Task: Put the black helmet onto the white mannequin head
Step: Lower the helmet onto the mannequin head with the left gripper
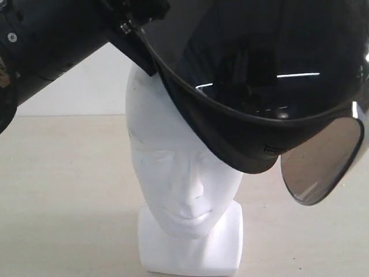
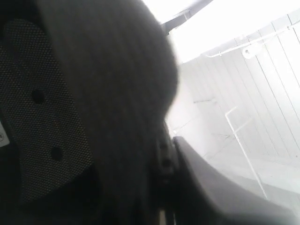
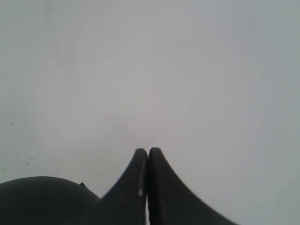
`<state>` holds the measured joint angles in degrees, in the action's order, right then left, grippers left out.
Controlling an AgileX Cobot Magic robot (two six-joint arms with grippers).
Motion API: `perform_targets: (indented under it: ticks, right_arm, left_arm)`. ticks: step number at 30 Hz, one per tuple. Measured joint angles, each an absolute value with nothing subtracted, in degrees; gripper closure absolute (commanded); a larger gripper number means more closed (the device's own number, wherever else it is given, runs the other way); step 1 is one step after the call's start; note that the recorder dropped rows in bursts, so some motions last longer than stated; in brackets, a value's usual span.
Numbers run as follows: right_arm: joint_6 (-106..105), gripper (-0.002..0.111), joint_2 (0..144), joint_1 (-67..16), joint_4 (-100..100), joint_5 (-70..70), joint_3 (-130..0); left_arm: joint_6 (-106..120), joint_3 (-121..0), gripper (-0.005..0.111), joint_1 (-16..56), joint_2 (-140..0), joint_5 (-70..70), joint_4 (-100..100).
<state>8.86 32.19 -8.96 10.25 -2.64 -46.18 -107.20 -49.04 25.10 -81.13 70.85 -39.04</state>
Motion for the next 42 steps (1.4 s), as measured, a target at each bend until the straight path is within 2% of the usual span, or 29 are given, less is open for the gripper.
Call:
perform_targets:
  ticks: [7, 12, 28, 35, 42]
  right_arm:
    - [1.8, 0.109, 47.2, -21.8, 10.0, -6.8, -61.1]
    - [-0.5, 0.109, 55.1, -27.4, 10.0, -11.1, -68.1]
    - [-4.3, 0.109, 59.6, -28.0, 10.0, -18.2, -70.2]
    - [-4.5, 0.109, 59.6, -28.0, 10.0, -18.5, -70.2]
    - [-4.5, 0.109, 61.9, -28.0, 10.0, -19.2, -70.2]
  left_arm:
    - [-106.3, -47.0, 0.102, 24.0, -80.9, 72.7, -38.3]
    - [-106.3, -45.6, 0.102, 22.0, -80.6, 74.2, -38.2]
    - [-101.2, -42.6, 0.102, 21.6, -79.8, 74.0, -33.7]
    - [-102.8, -42.2, 0.102, 17.7, -80.5, 73.3, -34.7]
    - [-103.3, -42.2, 0.102, 16.9, -80.5, 73.0, -35.2]
